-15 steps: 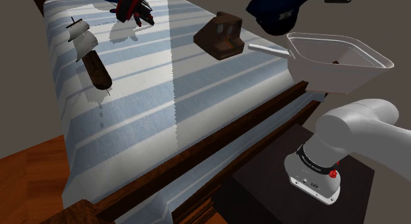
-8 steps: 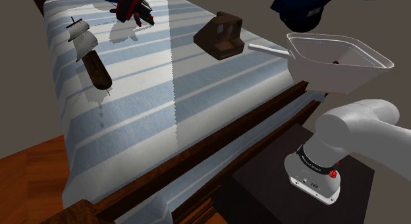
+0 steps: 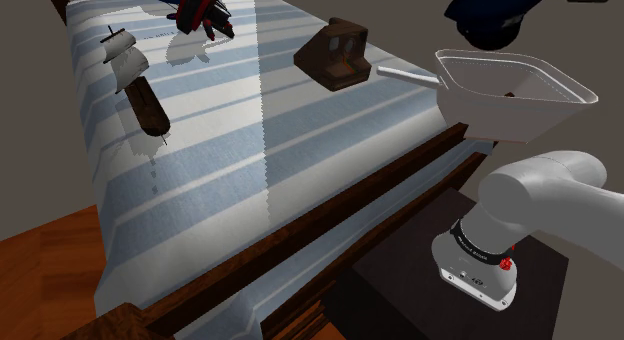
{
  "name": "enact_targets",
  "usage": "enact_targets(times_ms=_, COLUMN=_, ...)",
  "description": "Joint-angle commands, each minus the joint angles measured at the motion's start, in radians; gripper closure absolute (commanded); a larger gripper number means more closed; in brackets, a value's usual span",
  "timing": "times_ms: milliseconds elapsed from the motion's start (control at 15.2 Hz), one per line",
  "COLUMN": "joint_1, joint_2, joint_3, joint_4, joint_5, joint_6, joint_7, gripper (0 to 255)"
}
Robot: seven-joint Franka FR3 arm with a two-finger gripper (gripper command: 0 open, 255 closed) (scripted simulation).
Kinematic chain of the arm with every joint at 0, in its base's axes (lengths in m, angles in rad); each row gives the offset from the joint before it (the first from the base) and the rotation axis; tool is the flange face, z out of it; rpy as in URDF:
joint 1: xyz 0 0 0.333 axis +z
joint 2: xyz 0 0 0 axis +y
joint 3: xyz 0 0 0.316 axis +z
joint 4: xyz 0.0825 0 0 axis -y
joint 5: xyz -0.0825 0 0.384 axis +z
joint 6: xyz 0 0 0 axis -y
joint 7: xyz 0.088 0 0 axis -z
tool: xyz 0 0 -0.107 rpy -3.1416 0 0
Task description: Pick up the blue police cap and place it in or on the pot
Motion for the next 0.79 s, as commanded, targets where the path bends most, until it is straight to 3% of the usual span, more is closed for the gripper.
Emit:
enact_targets(times_ms=0, joint_1=-0.008, joint_2=-0.014, joint_3=-0.014, joint_4=-0.021, joint_5=-0.007, joint_6=0.003, joint_7=-0.012, gripper=255)
enact_targets(times_ms=726, joint_1=-0.059, joint_2=-0.103, joint_3=-0.061, joint_4=-0.190, joint_5=-0.031, joint_6=0.062, joint_7=-0.066, gripper=255)
